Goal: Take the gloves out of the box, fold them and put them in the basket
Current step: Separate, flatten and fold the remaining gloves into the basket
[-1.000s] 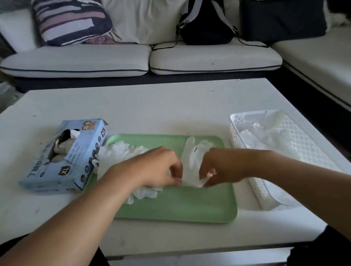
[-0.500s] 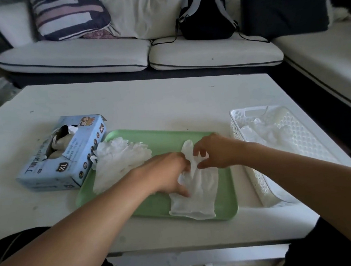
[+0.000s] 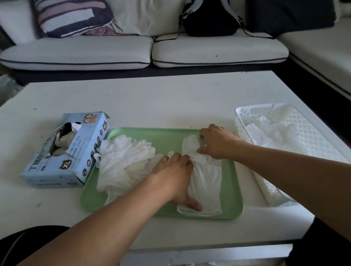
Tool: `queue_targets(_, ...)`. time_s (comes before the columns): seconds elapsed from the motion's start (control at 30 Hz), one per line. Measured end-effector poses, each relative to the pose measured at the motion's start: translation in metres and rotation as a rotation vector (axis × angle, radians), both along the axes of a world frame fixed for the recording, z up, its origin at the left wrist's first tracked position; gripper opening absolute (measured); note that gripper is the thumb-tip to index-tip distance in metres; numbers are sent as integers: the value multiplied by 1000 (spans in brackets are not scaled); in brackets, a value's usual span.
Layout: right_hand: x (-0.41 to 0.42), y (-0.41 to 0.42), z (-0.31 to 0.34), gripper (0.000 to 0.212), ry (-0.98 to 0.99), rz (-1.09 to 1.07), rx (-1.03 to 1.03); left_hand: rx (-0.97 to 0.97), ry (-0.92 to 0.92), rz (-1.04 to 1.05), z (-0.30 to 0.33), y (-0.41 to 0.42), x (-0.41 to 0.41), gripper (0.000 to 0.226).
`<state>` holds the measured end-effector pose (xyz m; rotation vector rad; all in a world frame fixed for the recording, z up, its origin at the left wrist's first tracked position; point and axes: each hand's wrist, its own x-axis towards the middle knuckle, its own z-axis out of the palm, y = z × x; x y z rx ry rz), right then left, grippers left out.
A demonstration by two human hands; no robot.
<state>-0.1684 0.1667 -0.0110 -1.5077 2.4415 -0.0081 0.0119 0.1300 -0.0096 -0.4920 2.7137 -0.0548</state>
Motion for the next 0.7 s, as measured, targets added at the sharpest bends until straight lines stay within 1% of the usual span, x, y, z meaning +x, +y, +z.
queue_targets(0.1, 7, 2, 2, 34, 130, 35, -70, 12, 8, 7, -1, 0, 0, 110)
queue_targets(0.13, 11, 2, 4, 36, 154, 80, -92, 29, 15, 8, 0, -1, 1, 110)
queue_targets(0.2, 17, 5, 7, 45, 116, 182, -80, 81, 31, 8, 2, -4, 2, 112)
queue_targets(0.27, 18, 7, 7, 54, 78, 239, -4, 129, 45, 3, 3, -8, 4, 114)
queue_targets(0.3, 15, 8, 6, 56, 79, 241, 33, 146, 47, 1, 3, -9, 5, 113)
queue_targets(0.5, 2, 10, 13, 38, 141, 157, 88, 120, 16, -7, 2, -5, 6, 110)
queue_targets(0.6, -8, 7, 13, 36, 58, 84, 21, 108, 22, -5, 1, -4, 5, 109)
queue_targets(0.7, -23, 4, 9, 31, 46, 1, 33, 120, 72, 36, 3, -7, 3, 104)
